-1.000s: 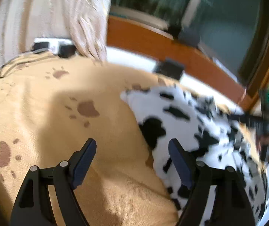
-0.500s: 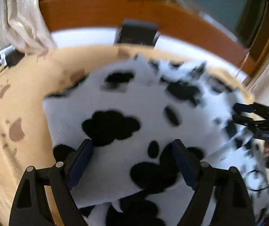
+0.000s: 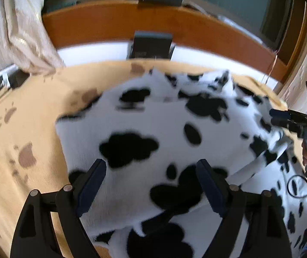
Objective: Fold clothes
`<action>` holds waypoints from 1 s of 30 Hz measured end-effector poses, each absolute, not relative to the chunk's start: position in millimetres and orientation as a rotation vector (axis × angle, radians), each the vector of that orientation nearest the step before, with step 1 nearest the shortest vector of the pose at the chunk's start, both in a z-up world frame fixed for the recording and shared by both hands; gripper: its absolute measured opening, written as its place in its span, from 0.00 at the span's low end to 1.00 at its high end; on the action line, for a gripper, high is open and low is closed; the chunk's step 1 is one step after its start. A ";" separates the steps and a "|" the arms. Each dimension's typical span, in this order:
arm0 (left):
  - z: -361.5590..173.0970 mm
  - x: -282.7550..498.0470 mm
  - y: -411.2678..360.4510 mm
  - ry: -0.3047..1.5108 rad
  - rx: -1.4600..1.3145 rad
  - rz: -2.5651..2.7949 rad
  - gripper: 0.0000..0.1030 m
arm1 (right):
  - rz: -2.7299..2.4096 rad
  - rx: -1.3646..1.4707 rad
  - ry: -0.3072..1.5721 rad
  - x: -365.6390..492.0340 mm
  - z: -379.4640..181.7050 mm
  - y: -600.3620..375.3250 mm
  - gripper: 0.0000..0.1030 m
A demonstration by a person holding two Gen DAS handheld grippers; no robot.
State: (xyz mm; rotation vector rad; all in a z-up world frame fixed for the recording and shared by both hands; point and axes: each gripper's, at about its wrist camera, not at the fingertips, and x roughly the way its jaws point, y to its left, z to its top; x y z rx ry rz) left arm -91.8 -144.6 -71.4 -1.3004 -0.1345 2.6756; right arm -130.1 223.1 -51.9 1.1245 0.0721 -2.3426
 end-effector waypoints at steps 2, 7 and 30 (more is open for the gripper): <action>-70.6 -104.3 -143.3 -0.151 -1.319 2.681 0.89 | -2.390 1.107 0.003 -141.0 -40.2 234.0 0.64; -92.7 -136.2 -146.9 -0.262 -1.421 2.661 0.93 | -2.252 1.125 -0.169 -167.2 -46.4 226.7 0.64; -89.6 -104.7 -141.5 -0.083 -1.337 2.720 0.99 | -2.424 1.084 0.286 -131.6 -61.4 190.9 0.68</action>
